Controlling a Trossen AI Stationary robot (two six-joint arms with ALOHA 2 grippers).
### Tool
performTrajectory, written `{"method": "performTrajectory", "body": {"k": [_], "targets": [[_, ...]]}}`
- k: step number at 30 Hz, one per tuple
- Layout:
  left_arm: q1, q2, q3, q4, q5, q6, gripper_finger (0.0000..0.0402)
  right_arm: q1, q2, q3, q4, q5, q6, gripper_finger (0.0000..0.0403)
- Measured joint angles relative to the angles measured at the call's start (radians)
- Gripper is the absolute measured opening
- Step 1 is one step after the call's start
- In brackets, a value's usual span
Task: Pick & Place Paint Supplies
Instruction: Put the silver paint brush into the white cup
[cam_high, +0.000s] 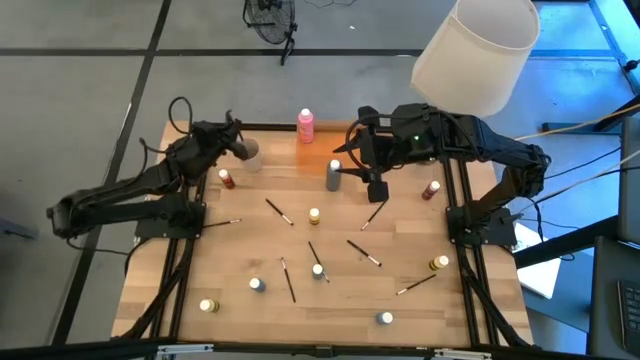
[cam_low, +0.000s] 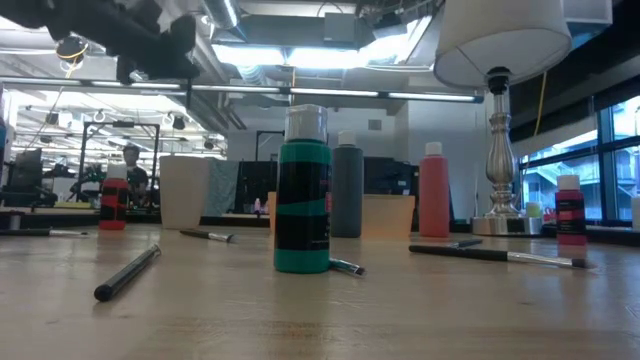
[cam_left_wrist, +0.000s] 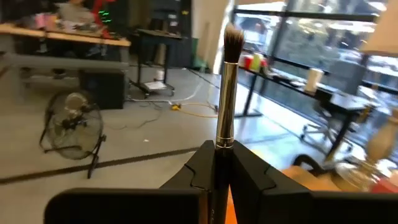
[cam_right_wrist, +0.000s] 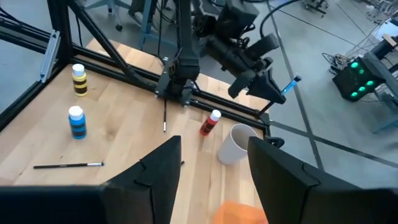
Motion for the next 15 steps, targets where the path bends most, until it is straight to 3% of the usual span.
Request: {"method": "performTrajectory", "body": {"k": [5, 15], "targets": [[0.028, 0.040, -0.036, 0.010, -0.034, -0.053, 0.0022, -0.004, 0.000, 0.000, -0.008, 0.000, 0.000, 0.0188], [0.028, 0.091, -0.099, 0.060, -0.033, -0.020, 0.0022, -0.024, 0.001, 0.000, -0.013, 0.000, 0.000, 0.0188]]}}
